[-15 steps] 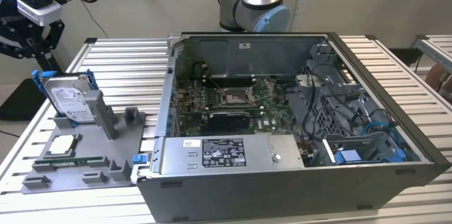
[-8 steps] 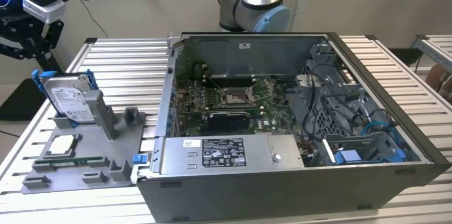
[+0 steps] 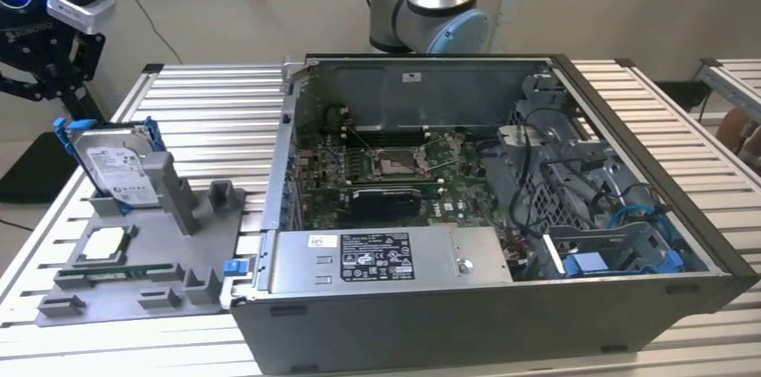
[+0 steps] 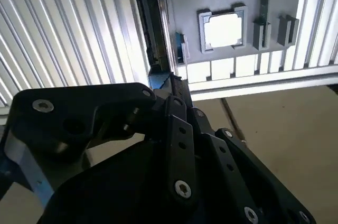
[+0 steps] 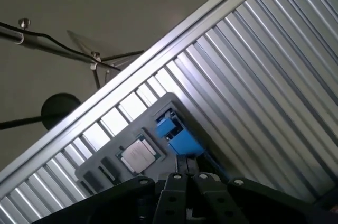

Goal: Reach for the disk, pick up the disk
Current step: 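Pick up the disk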

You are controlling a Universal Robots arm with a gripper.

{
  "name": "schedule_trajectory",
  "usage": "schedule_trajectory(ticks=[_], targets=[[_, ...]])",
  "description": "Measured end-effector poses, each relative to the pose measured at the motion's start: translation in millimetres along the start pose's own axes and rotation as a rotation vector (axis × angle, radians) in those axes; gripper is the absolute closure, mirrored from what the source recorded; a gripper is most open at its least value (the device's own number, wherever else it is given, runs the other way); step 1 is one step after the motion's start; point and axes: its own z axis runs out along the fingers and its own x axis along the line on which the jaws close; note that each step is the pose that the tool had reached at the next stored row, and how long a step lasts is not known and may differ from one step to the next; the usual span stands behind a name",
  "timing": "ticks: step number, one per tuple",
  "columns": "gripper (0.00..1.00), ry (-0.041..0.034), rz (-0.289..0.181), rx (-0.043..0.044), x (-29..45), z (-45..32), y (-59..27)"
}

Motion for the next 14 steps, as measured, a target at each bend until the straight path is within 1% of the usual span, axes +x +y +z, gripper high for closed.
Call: schedule_trajectory(ticks=[7,14], targets=[[1.00,0.0062,-0.122,0.0024,-0.2,0.0,0.1],[1.00,0.0104,-0.244,0.0034,-0.2,0.0,0.1]])
